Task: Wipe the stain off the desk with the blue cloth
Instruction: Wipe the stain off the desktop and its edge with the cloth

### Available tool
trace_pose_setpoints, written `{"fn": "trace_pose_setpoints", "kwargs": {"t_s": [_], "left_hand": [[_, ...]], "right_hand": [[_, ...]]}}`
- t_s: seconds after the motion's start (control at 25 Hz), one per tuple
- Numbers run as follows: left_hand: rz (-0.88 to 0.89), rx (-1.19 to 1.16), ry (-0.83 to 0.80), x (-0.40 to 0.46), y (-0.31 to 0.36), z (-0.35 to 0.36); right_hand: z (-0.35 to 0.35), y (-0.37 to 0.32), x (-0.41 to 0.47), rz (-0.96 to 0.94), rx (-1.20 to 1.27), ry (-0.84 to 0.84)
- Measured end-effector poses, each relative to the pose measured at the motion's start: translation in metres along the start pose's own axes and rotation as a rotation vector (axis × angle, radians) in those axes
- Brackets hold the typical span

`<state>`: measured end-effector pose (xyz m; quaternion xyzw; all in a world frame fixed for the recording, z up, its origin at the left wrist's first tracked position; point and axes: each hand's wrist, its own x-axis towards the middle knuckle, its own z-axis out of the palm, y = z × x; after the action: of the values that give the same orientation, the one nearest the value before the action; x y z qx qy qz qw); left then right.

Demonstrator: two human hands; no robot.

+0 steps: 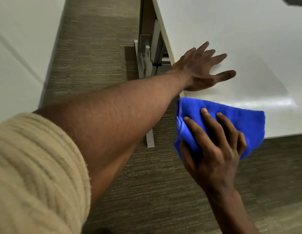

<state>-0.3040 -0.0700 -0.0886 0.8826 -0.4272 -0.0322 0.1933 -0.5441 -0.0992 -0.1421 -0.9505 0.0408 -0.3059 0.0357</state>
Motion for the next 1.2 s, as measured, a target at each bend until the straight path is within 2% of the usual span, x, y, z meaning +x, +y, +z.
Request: {"fn": "trace_pose_setpoints", "kwargs": {"t_s": [0.16, 0.32, 0.4, 0.48, 0.56, 0.64, 0.72, 0.8, 0.88, 0.96, 1.08, 1.2], "left_hand": [[0.004, -0.002, 0.007, 0.002, 0.001, 0.001], [-0.014, 0.014, -0.020, 0.000, 0.001, -0.002], [-0.010, 0.015, -0.031, 0.000, 0.003, -0.003], [-0.003, 0.021, -0.033, -0.001, 0.004, -0.002], [-0.002, 0.004, -0.030, -0.002, 0.002, -0.002], [0.002, -0.011, -0.017, -0.001, 0.001, -0.002], [-0.004, -0.005, -0.019, -0.001, 0.001, -0.001], [-0.014, -0.004, -0.022, 0.000, 0.001, -0.002], [-0.016, 0.002, -0.021, 0.000, 0.001, -0.002], [-0.009, 0.009, -0.025, -0.001, 0.002, -0.002], [-0.005, 0.028, -0.042, 0.000, 0.003, -0.004], [-0.008, 0.031, -0.043, 0.001, 0.001, -0.003]], "right_hand": [[-0.002, -0.020, 0.030, 0.081, -0.092, -0.224], [-0.008, -0.014, 0.032, -0.018, -0.080, -0.322], [-0.011, 0.001, 0.033, -0.199, -0.025, -0.334], [-0.015, 0.023, 0.040, -0.475, 0.026, -0.385], [-0.017, 0.040, 0.056, -0.712, 0.057, -0.496], [-0.016, 0.046, 0.079, -0.825, 0.088, -0.633], [-0.012, 0.044, 0.098, -0.826, 0.125, -0.710], [-0.010, 0.043, 0.105, -0.744, 0.094, -0.722], [-0.012, 0.041, 0.100, -0.638, 0.079, -0.677], [-0.013, 0.036, 0.093, -0.612, 0.103, -0.620], [-0.013, 0.027, 0.089, -0.699, 0.144, -0.610], [-0.011, 0.028, 0.101, -0.803, 0.208, -0.691]]}}
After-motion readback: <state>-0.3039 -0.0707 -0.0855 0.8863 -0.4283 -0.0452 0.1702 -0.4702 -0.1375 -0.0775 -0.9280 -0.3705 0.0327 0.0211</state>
